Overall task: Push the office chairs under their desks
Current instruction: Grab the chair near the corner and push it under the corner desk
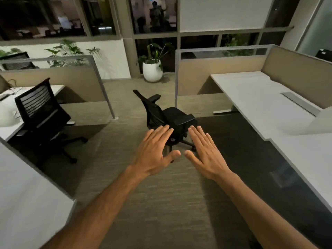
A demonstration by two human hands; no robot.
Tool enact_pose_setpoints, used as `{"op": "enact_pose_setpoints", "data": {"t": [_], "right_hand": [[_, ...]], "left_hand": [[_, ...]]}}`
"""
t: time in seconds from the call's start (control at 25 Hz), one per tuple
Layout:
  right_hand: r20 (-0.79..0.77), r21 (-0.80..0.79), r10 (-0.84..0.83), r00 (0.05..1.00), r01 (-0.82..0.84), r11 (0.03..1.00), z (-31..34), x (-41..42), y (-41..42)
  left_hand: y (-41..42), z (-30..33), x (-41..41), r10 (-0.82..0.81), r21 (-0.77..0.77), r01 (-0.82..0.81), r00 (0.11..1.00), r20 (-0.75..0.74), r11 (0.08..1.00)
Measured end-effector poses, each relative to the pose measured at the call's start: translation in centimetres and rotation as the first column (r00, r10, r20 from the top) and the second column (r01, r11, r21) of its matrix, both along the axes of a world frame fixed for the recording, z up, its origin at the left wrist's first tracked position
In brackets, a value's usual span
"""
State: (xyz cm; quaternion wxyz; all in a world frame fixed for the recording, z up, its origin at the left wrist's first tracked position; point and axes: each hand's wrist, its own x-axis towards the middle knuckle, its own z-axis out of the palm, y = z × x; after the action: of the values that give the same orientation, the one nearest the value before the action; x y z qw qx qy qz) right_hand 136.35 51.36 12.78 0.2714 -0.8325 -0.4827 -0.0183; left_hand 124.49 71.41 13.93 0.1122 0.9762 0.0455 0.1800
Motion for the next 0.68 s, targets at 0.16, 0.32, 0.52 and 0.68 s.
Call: {"op": "enact_pose_setpoints", "data": {"t": [0.16, 0.32, 0.52, 0.68], "right_hand": [[-0.028, -0.023, 0.062, 0.998, -0.063, 0.998, -0.5, 0.4, 10.2], [-0.043, -0.054, 0.124, 0.991, -0.126, 0.991, -1.5, 1.9, 19.3], [-0.058, -0.06, 0.159, 0.986, -0.163, 0.985, -3.6, 7.3, 29.2], [-0.074, -0.065, 0.167, 0.983, -0.172, 0.983, -3.9, 13.7, 37.5]], "left_hand": [[8.6, -0.7, -0.8, 0.072, -0.019, -0.073, 0.997, -0.03, 0.997], [16.2, -2.2, -0.1, 0.129, -0.041, -0.132, 0.99, -0.057, 0.99], [25.4, -3.2, 5.1, 0.172, -0.058, -0.177, 0.981, -0.086, 0.982], [33.7, -3.4, 11.1, 0.224, -0.051, -0.23, 0.969, -0.101, 0.972]]}}
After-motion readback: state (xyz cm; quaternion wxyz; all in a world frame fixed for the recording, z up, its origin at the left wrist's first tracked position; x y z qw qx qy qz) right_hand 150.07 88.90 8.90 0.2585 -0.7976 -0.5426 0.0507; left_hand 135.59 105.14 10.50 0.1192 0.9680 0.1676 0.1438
